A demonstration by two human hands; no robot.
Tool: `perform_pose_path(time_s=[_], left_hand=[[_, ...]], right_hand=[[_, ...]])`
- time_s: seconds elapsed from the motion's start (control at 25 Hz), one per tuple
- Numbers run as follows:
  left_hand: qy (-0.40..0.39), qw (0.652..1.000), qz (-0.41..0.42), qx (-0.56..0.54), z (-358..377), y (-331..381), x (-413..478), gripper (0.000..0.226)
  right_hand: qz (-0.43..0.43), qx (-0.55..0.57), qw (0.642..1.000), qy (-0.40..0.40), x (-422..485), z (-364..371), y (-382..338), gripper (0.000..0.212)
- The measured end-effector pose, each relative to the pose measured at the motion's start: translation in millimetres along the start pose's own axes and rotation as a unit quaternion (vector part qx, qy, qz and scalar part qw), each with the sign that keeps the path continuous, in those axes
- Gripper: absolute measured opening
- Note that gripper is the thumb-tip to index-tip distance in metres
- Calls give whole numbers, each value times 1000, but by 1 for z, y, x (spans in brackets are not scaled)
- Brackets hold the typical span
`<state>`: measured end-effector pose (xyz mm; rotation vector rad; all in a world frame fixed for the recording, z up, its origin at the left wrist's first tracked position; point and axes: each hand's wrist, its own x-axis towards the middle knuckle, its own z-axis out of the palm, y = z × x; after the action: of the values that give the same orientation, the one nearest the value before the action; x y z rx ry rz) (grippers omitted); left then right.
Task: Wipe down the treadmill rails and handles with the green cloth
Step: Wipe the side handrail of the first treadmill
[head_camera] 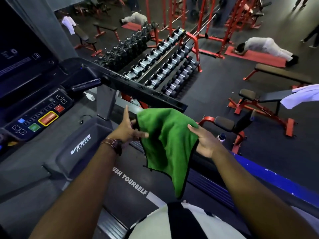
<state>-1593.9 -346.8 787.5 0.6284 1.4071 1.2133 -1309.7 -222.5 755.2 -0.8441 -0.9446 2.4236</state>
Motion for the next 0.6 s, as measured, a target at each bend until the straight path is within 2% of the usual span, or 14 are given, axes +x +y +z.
perform_pose_path(time_s=[0.04, 0.08, 0.16, 0.24, 0.28, 0.32, 0.4, 0.44, 0.48, 0.52, 0.56, 0.6], left_hand=[[-29, 998, -15, 61, -3, -8, 2, 130], [-41, 994, -17, 104, -3, -14, 3, 124], [-20, 989, -1, 145, -2, -18, 5, 82], [2, 974, 24, 225, -2, -16, 3, 47], [-5, 950, 35, 311, -6, -17, 4, 42], [-11, 905, 50, 422, -7, -18, 3, 48], [6, 809, 90, 582, -5, -21, 8, 46], [27, 788, 103, 607, -3, -21, 10, 38], [47, 776, 110, 620, 0, -20, 11, 31], [61, 764, 119, 631, 3, -17, 11, 26], [66, 755, 130, 639, 6, -11, 10, 23], [61, 749, 155, 641, 4, -7, 10, 20]], right_hand=[[-23, -7, 1000, 15, 1, 1, 2, 59], [-37, -15, 998, 47, 3, 0, 3, 71], [-49, -60, 988, 132, 5, -6, 4, 87], [-80, -171, 965, 181, 5, -13, 4, 78], [-98, -257, 943, 187, 4, -17, 3, 67], [-114, -367, 908, 170, 3, -19, 1, 59], [-103, -616, 771, 121, 5, -20, -2, 62], [-89, -696, 703, 113, 9, -21, -2, 61], [-86, -739, 658, 115, 14, -23, -1, 56], [-75, -764, 629, 126, 18, -26, -1, 50], [-76, -773, 615, 137, 22, -27, -1, 46], [-75, -763, 625, 145, 25, -27, -4, 40]])
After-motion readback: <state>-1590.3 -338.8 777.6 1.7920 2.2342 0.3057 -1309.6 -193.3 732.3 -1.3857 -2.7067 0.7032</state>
